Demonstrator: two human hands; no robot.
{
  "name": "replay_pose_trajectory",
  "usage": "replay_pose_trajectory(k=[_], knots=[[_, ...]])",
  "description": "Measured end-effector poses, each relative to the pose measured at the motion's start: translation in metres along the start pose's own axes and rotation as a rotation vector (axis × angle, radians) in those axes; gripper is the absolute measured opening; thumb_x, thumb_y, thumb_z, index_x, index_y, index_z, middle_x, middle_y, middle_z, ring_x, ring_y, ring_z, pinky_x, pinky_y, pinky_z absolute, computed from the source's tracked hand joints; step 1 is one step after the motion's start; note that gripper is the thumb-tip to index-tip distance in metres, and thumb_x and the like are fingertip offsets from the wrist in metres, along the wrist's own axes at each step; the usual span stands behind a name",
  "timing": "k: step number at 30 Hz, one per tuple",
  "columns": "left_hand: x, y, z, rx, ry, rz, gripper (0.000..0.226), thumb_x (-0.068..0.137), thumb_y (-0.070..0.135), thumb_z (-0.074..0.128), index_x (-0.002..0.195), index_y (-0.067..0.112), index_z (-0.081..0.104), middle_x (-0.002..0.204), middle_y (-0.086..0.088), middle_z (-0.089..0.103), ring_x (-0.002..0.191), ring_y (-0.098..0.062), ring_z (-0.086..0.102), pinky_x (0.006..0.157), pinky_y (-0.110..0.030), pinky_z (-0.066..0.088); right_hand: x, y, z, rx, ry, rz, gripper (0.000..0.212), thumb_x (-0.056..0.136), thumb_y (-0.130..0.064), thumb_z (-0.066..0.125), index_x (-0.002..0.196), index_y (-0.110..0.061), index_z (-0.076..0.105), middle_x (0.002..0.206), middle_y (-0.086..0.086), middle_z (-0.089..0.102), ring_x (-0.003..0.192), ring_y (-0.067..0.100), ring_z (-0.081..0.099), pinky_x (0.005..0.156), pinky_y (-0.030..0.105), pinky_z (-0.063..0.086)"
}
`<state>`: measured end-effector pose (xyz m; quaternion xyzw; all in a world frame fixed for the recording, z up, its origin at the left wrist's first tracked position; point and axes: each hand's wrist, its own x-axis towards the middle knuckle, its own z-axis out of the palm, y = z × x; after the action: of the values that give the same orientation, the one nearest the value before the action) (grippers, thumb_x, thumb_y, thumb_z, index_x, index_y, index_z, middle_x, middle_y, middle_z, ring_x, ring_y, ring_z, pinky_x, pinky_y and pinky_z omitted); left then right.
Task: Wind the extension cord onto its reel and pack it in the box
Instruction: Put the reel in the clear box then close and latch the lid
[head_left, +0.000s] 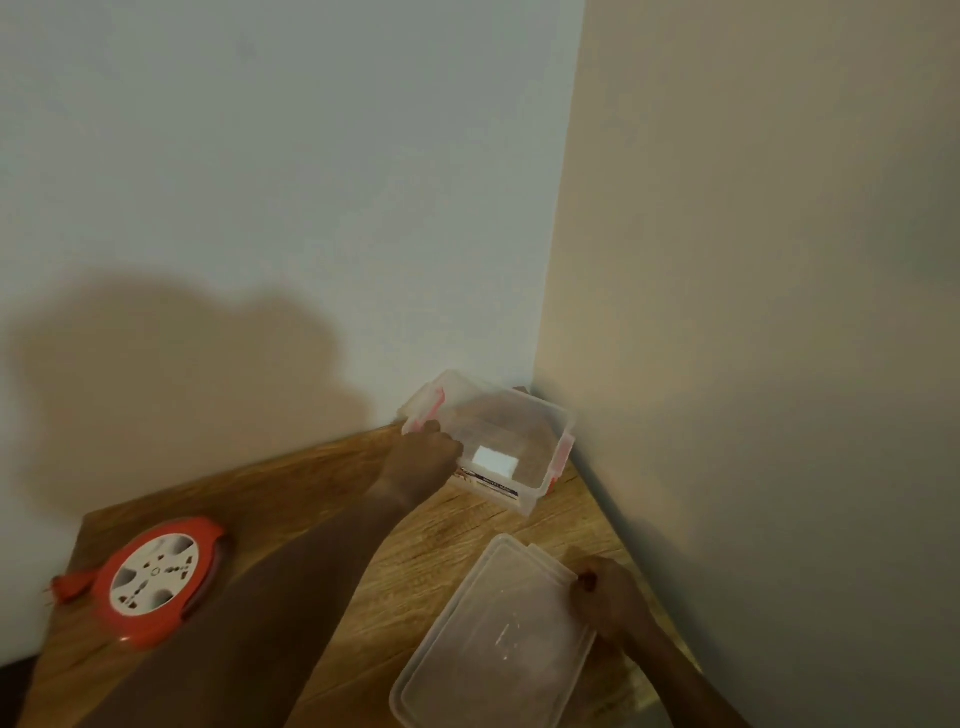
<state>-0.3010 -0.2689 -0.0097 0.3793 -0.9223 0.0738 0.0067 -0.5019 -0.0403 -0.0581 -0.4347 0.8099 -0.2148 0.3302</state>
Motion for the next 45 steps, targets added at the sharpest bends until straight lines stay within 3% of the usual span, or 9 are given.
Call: replay_pose_trajectory(k=[6,14,18,21,25,30,36,41,45], knots=[[-0.019,-0.016,-0.005,0.112,0.004,0.076,0.025,0.103,0.026,0.060,0.111,0.009,0.076,0.107,-0.011,0.079,0.099,-0.026,0.065,0.075,-0.039,0.058,0.002,-0.029,0.014,0.207,-0.022,-0.035,0.020,0.096,-0.013,0.053,0.086,-0.023,0.067,0.086,-0.006,0.068,0.078,0.008,0.064,0.062,0.018,0.047],[-0.068,-0.051,-0.014,0.010,0.006,-0.041,0.031,0.105,0.032,0.056,0.119,0.012,0.076,0.113,-0.008,0.078,0.100,-0.022,0.068,0.085,-0.036,0.060,-0.011,-0.063,0.036,0.474,-0.095,0.083,0.020,0.093,-0.006,0.052,0.090,-0.013,0.071,0.087,0.005,0.073,0.078,0.021,0.070,0.055,0.025,0.054],[-0.102,-0.064,-0.017,0.013,0.026,-0.051,0.030,0.105,0.028,0.058,0.119,0.008,0.076,0.111,-0.010,0.079,0.096,-0.023,0.070,0.084,-0.034,0.060,-0.031,-0.067,0.053,0.554,-0.146,0.187,0.024,0.085,-0.001,0.050,0.086,-0.006,0.073,0.082,0.009,0.074,0.078,0.030,0.071,0.059,0.038,0.061],[-0.127,-0.069,-0.016,0.040,-0.009,-0.030,0.029,0.105,0.024,0.055,0.112,0.006,0.077,0.104,-0.013,0.079,0.093,-0.026,0.068,0.085,-0.040,0.059,-0.050,-0.061,0.068,0.584,-0.155,0.216,0.024,0.086,0.001,0.049,0.083,-0.002,0.072,0.072,0.011,0.073,0.063,0.026,0.069,0.049,0.030,0.054],[-0.157,-0.074,-0.013,0.090,0.003,0.018,0.018,0.094,0.020,0.071,0.089,0.007,0.082,0.082,-0.011,0.081,0.074,-0.026,0.070,0.068,-0.032,0.057,-0.068,-0.061,0.081,0.653,-0.186,0.229,0.025,0.089,0.003,0.048,0.086,-0.004,0.072,0.072,0.012,0.074,0.055,0.022,0.069,0.045,0.027,0.051],[-0.174,-0.070,-0.003,0.096,-0.032,-0.036,0.027,0.104,0.022,0.059,0.118,0.008,0.077,0.112,-0.011,0.080,0.098,-0.026,0.070,0.090,-0.036,0.058,-0.079,-0.063,0.087,0.643,-0.200,0.210,0.027,0.091,0.002,0.048,0.087,-0.006,0.074,0.073,0.012,0.075,0.053,0.019,0.069,0.043,0.025,0.050],[-0.181,-0.064,-0.003,0.112,-0.090,-0.071,0.030,0.107,0.023,0.055,0.127,0.008,0.071,0.124,-0.011,0.075,0.111,-0.027,0.064,0.093,-0.042,0.058,-0.083,-0.070,0.100,0.590,-0.181,0.199,0.032,0.088,0.002,0.047,0.083,-0.013,0.075,0.076,0.006,0.076,0.066,0.023,0.073,0.053,0.030,0.056],[-0.186,-0.068,-0.004,-0.014,-0.031,-0.190,0.041,0.102,0.033,0.063,0.138,0.013,0.063,0.137,-0.008,0.067,0.123,-0.026,0.058,0.099,-0.038,0.056,-0.083,-0.079,0.111,0.543,-0.151,0.200,0.033,0.088,0.002,0.049,0.084,-0.018,0.075,0.072,-0.003,0.075,0.070,0.022,0.073,0.051,0.029,0.056],[-0.197,-0.078,-0.001,-0.027,-0.021,-0.302,0.040,0.099,0.032,0.067,0.135,0.016,0.066,0.130,-0.008,0.065,0.118,-0.025,0.061,0.091,-0.039,0.061,-0.084,-0.081,0.115,0.482,-0.099,0.184,0.033,0.088,0.001,0.048,0.080,-0.022,0.071,0.072,-0.003,0.073,0.071,0.019,0.070,0.044,0.025,0.053]])
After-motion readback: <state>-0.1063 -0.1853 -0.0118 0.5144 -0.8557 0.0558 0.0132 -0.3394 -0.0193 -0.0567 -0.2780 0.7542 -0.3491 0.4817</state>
